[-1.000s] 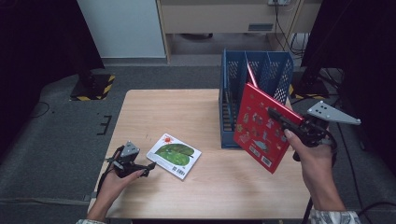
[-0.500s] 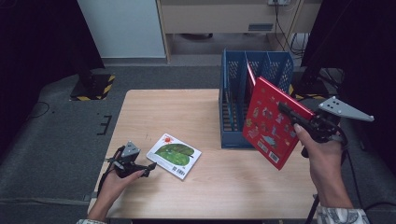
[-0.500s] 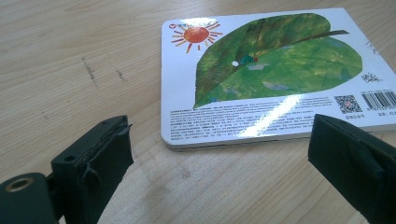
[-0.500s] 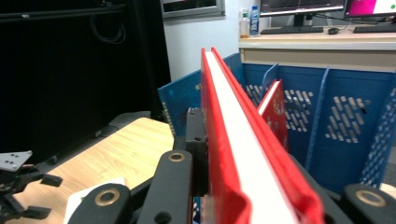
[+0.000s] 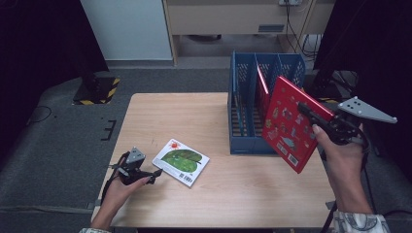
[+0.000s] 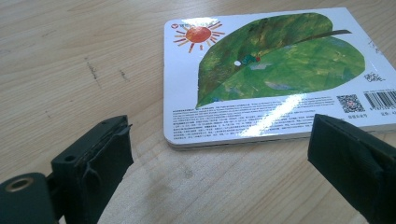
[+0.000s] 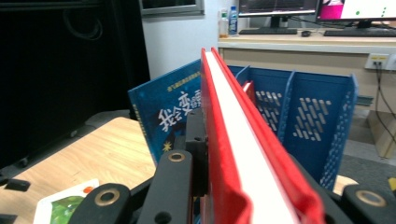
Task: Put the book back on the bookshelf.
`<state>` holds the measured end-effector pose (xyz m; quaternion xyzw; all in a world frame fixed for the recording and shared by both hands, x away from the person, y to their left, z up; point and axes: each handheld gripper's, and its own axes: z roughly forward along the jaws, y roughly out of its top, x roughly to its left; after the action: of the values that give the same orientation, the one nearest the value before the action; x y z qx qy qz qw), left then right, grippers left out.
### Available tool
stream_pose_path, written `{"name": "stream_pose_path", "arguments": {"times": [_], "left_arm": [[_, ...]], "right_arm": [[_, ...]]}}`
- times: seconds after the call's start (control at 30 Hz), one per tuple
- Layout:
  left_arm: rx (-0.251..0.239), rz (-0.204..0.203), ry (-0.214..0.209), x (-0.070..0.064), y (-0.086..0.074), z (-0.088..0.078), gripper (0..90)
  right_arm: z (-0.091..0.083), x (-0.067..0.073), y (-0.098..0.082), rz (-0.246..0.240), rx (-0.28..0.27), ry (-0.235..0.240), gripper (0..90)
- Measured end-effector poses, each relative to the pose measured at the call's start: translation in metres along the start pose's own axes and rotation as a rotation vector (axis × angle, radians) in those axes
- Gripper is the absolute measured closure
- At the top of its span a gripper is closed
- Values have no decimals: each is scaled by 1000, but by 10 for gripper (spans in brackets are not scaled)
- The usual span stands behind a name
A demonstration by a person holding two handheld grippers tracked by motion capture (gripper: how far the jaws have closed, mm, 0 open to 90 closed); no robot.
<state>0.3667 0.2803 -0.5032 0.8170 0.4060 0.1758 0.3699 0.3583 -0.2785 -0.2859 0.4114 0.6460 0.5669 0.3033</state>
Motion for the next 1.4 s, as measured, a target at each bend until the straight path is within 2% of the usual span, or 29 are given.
{"name": "stream_pose_path", "arguments": {"times": [0.33,0.6,0.73,1.03,1.4], "left_arm": [[0,4,0,0,0,0,56],[0,5,3,0,0,0,56],[2,7,2,-1,0,0,56],[2,6,2,0,0,0,56],[5,8,1,-1,0,1,56]], "right_arm": [[5,-7,3,-1,8,-89,798],[19,-9,8,-13,5,-150,798],[31,-8,10,-34,10,-186,798],[55,-7,12,-49,15,-215,798],[73,-13,9,-26,11,-245,798]]}}
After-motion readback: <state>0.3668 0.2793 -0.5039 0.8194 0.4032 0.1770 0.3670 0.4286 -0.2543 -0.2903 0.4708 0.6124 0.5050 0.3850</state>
